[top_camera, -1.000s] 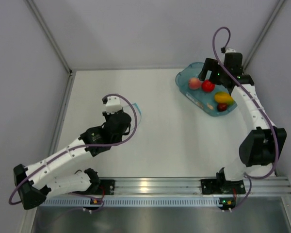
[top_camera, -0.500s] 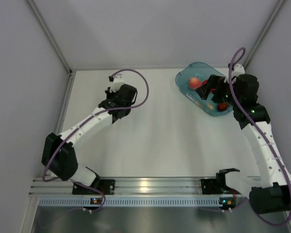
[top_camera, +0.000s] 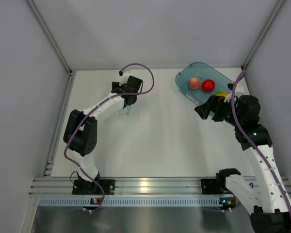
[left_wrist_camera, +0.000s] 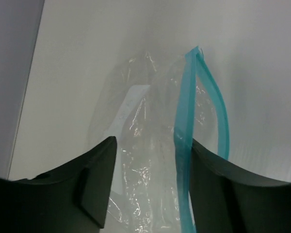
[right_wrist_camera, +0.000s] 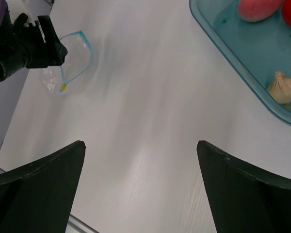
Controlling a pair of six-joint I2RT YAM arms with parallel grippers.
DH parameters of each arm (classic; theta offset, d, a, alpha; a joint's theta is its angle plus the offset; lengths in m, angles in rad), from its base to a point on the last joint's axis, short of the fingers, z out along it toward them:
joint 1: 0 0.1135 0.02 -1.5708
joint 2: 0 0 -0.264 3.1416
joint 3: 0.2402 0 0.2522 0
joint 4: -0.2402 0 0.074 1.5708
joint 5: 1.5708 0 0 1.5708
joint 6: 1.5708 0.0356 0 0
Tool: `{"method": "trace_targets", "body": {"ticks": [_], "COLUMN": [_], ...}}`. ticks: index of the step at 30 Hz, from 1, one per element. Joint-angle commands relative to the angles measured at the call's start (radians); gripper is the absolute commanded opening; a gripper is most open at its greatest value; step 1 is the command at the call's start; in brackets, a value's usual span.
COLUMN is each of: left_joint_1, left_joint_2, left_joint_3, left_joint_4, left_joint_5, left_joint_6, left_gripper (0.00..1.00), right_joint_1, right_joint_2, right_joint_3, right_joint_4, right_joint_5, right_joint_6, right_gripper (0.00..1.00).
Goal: Open the zip-top bag and remove the fake food
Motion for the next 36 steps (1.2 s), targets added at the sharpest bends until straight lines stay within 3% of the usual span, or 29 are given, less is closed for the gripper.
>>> {"method": "trace_targets", "body": {"ticks": [1, 3, 8, 13, 24, 29, 36], "left_joint_1": [0.001, -0.001, 0.001, 0.001, 0.001, 0.001, -0.001], "left_joint_2": [-0.086, -0.135, -0.270, -0.513, -1.178, -1.321, -1.459], "left_joint_3": [0.037, 0.037, 0.004, -0.111, -0.415, -0.444, -0.568], "left_joint_4": [0.025, 0.027, 0.027, 0.024, -0.066, -0.174, -0.188], "left_joint_5": [0.121, 0.152, 0.219, 0.288, 0.207, 0.198, 0.267], "left_joint_6": [-0.077, -0.095, -0.115, -0.100, -0.009, 0.041, 0.133], "left_gripper": [0.68, 0.77, 0.85, 0.93, 0.98, 0.98, 0.98], "right_joint_1": [0.012, 0.012, 0.012, 0.050, 0.123, 0.173, 0.230], "right_joint_2": [-0.030, -0.035, -0.047, -0.047, -0.122, -0.180, -0.326], "right_joint_3": [0.013, 0.022, 0.050, 0.103, 0.080, 0.047, -0.055], "right_joint_4": [-0.017, -0.024, -0.070, -0.136, -0.176, -0.149, -0.090], "right_joint_5": [0.018, 0.025, 0.061, 0.256, 0.443, 0.523, 0.672], "right_joint_6": [-0.027, -0.035, -0.072, -0.093, -0.147, -0.167, -0.216], "right_gripper": [0.99, 0.99, 1.00, 0.99, 0.99, 0.99, 0.99]}}
